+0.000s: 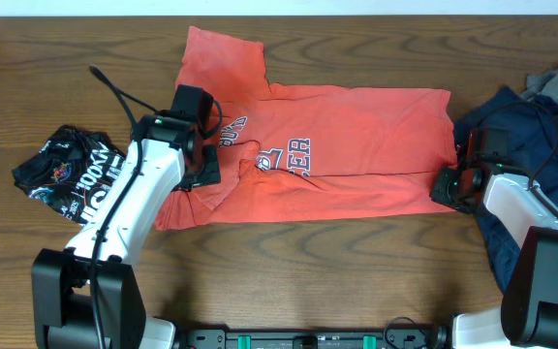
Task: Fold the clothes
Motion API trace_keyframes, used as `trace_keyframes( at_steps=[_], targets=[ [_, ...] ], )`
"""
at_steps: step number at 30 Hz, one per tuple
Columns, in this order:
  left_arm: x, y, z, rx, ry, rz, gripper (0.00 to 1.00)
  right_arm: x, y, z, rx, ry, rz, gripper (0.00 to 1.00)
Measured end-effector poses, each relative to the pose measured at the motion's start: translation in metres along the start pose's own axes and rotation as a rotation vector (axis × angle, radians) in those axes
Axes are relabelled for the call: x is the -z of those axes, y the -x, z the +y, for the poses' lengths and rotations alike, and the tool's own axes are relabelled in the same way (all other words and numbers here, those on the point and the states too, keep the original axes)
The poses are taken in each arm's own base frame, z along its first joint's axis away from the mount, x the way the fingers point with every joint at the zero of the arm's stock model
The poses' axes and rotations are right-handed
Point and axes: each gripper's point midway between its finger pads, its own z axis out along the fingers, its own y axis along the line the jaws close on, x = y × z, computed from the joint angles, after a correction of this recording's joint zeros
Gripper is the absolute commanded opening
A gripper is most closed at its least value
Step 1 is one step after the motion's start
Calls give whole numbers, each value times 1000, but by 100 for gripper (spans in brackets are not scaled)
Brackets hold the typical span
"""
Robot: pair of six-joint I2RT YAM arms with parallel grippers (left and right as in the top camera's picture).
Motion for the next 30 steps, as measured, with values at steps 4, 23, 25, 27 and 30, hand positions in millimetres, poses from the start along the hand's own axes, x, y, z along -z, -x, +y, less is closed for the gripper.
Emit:
trace_keyframes(
  at_steps=[4,23,25,27,30],
  targets=[
    [-15,-8,2,15,4,9,56,0,-1,-3,-1,-18,3,29],
    [-79,-57,14,24,22,69,57,2,20,30,33,166,-74,29],
    [-79,-57,14,24,22,69,57,3,24,34,38,182,-89,30],
    [-79,-57,14,24,22,69,57,3,27,36,43,195,-105,31],
    [-79,-57,14,24,22,69,57,4,29,37,44,199,-110,31]
  ],
)
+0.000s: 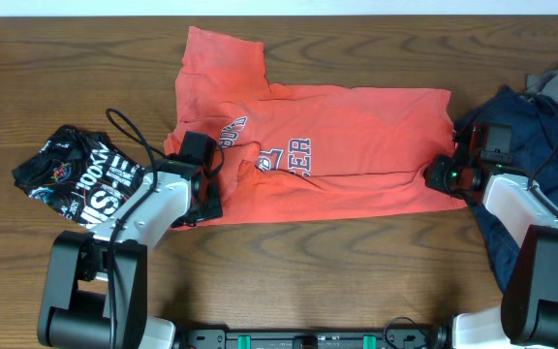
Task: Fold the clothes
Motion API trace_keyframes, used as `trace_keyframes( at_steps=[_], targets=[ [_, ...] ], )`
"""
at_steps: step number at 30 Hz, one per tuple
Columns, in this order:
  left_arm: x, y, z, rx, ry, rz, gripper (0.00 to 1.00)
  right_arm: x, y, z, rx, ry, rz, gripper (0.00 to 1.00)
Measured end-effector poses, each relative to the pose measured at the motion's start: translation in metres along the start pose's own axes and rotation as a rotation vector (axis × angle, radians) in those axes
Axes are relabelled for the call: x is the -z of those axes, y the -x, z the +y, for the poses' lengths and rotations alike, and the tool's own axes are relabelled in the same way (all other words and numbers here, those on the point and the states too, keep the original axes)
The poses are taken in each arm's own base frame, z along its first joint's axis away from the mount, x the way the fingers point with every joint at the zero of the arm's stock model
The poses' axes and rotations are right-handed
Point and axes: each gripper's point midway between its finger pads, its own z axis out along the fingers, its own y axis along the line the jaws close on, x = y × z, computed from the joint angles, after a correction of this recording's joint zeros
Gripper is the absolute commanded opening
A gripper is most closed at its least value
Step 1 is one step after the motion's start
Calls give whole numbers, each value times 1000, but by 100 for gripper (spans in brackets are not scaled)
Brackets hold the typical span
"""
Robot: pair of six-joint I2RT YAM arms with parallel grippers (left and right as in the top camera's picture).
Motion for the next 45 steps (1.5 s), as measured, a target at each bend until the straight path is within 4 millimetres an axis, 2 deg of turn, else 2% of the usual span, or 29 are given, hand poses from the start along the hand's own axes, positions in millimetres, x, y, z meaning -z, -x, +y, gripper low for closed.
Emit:
trace_keyframes(
  at_steps=[3,6,12,17,21,26,29,31,33,35,37,40,45],
  targets=[
    [0,0,0,0,0,-1,57,0,1,1,-14,3,-4,21],
    [0,0,0,0,0,0,57,0,7,2,-45,10,-29,1],
    [0,0,0,0,0,0,58,1,22,5,-171,29,-89,1],
    [0,0,0,0,0,0,58,5,50,11,-271,68,-199,1],
    [0,0,0,0,0,0,58,6,53,11,-324,78,-210,1],
    [0,0,0,0,0,0,58,2,31,8,-373,56,-121,18],
    [0,0,0,0,1,0,58,1,25,7,-390,48,-98,32],
    [0,0,0,0,1,0,58,1,24,7,-390,48,-95,38],
    [0,0,0,0,1,0,58,1,24,7,-393,48,-95,39],
    [0,0,0,0,0,0,58,1,24,6,-391,47,-93,35],
    [0,0,0,0,1,0,58,1,23,6,-390,42,-91,25],
    [0,0,0,0,1,0,59,1,24,4,-394,34,-96,2],
    [0,0,0,0,1,0,58,1,30,-1,-406,7,-129,1]
  ],
)
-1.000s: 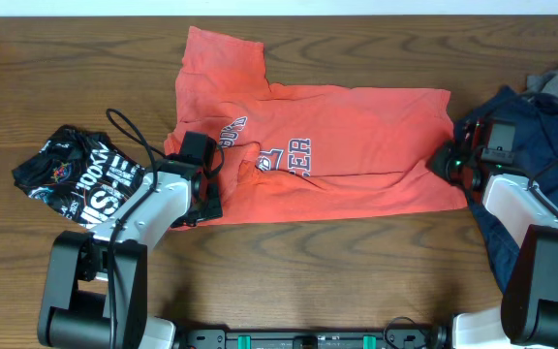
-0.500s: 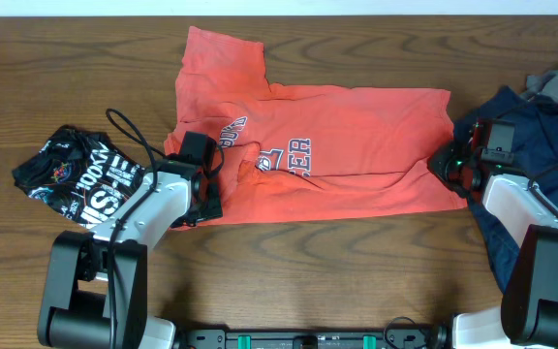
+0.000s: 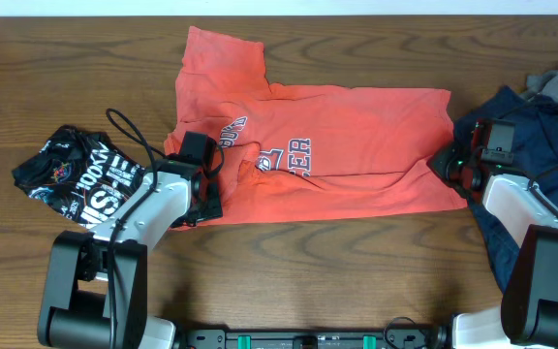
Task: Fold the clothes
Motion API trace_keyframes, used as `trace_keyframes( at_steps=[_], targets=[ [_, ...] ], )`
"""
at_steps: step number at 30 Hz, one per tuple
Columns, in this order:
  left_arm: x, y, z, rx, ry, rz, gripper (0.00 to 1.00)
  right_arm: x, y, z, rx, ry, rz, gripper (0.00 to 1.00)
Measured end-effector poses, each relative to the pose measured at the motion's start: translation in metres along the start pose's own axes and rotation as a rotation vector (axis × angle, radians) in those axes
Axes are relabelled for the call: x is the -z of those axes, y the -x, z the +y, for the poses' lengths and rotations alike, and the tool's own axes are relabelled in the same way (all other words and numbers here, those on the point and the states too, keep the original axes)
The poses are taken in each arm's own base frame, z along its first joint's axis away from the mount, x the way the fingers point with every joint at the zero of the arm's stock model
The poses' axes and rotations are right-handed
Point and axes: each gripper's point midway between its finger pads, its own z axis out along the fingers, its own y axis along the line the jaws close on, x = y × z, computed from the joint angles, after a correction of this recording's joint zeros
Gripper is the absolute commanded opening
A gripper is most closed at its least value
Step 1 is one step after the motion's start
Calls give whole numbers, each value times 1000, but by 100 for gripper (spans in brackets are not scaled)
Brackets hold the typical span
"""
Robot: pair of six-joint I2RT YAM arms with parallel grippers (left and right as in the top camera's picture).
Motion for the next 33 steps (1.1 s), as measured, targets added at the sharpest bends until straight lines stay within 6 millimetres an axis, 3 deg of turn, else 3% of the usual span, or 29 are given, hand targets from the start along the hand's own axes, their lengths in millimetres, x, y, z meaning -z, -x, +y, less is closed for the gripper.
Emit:
trace_keyframes(
  at_steps=[8,11,12,15,19,22,33],
  targets=[
    [0,0,0,0,0,0,58,3,35,12,-47,37,-157,1],
    [0,0,0,0,0,0,58,4,40,13,-66,38,-179,1],
    [0,0,0,0,0,0,58,4,40,12,-72,32,-180,1],
    [0,0,0,0,0,0,59,3,34,6,-87,10,-156,20],
    [0,0,0,0,0,0,58,0,16,1,-81,-1,-75,31],
    [0,0,0,0,0,0,59,0,11,1,-84,0,-50,44],
    [0,0,0,0,0,0,59,1,19,0,-100,-11,-88,45]
  ],
)
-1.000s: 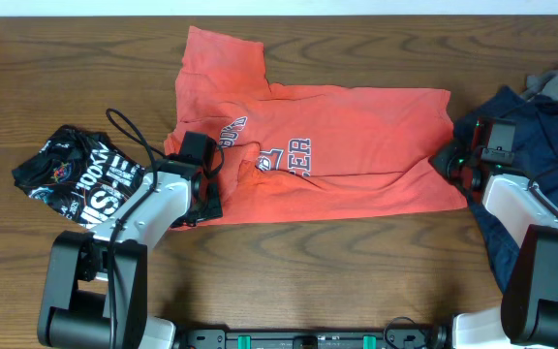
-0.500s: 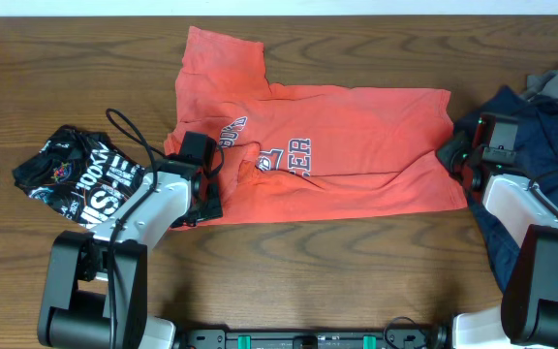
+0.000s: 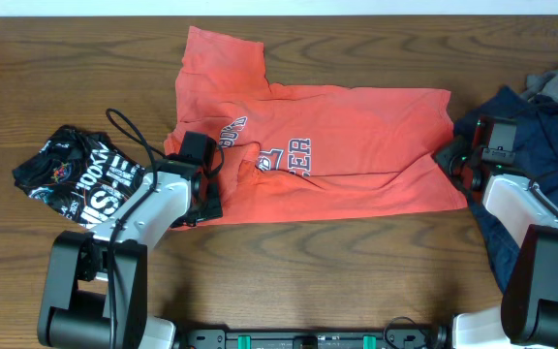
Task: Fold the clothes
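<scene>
A red T-shirt (image 3: 347, 160) with printed lettering lies spread across the middle of the table, one sleeve pointing to the back left. My left gripper (image 3: 207, 202) sits at the shirt's near-left corner, and the cloth there is drawn in under its fingers. My right gripper (image 3: 450, 161) is at the shirt's right edge, touching the cloth. Its fingers are too dark and small to tell how they stand. The near-right hem (image 3: 458, 202) fans out toward the right arm.
A crumpled black garment with white print (image 3: 71, 174) lies at the left, beside the left arm. A heap of dark blue and grey clothes (image 3: 541, 126) fills the right side behind the right arm. The table's front edge runs just below the shirt.
My right gripper has shifted slightly right and back along the shirt's right edge. The left arm and the shirt have not visibly moved.
At first my left gripper was on the shirt's left side and the right gripper at its near-right corner. Then the left gripper stood at the near-left corner, with that corner drawn in. The right gripper has moved back along the right edge, and the near-right hem has spread rightward.
</scene>
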Motion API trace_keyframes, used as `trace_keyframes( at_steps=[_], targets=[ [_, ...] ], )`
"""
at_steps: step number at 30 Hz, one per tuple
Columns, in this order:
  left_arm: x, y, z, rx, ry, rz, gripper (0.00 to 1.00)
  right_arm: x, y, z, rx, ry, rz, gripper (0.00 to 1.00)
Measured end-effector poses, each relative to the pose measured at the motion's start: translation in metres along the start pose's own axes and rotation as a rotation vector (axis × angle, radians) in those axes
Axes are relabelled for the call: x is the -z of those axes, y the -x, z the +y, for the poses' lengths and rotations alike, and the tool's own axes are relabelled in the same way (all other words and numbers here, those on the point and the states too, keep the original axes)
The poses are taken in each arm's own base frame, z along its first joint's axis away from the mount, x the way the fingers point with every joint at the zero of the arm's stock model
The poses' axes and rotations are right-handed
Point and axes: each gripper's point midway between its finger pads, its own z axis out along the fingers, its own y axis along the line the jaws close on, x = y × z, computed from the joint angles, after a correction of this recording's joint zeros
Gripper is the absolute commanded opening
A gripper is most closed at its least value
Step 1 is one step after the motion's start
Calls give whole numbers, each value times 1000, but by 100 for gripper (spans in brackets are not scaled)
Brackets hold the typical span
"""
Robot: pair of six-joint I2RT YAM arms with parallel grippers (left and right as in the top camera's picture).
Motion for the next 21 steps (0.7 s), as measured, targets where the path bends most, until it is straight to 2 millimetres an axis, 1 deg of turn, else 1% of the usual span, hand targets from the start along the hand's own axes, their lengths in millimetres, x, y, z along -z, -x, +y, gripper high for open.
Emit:
trace_keyframes(
  at_steps=[5,6,7,8,10,11,18,21],
  targets=[
    [0,0,0,0,0,0,59,-4,5,3,-7,14,-21,45],
    [0,0,0,0,0,0,59,-7,5,3,-8,14,-20,45],
    [0,0,0,0,0,0,59,-10,3,2,-7,11,-16,41],
    [0,0,0,0,0,0,59,-13,2,1,-6,8,-11,36],
    [0,0,0,0,0,0,59,-18,-3,-1,-8,-1,2,6],
    [0,0,0,0,0,0,59,-19,-4,-2,-6,-1,5,1],
    [0,0,0,0,0,0,59,-19,-5,-4,-21,-10,14,1],
    [0,0,0,0,0,0,59,-16,-2,-8,-35,-15,14,1]
  ],
)
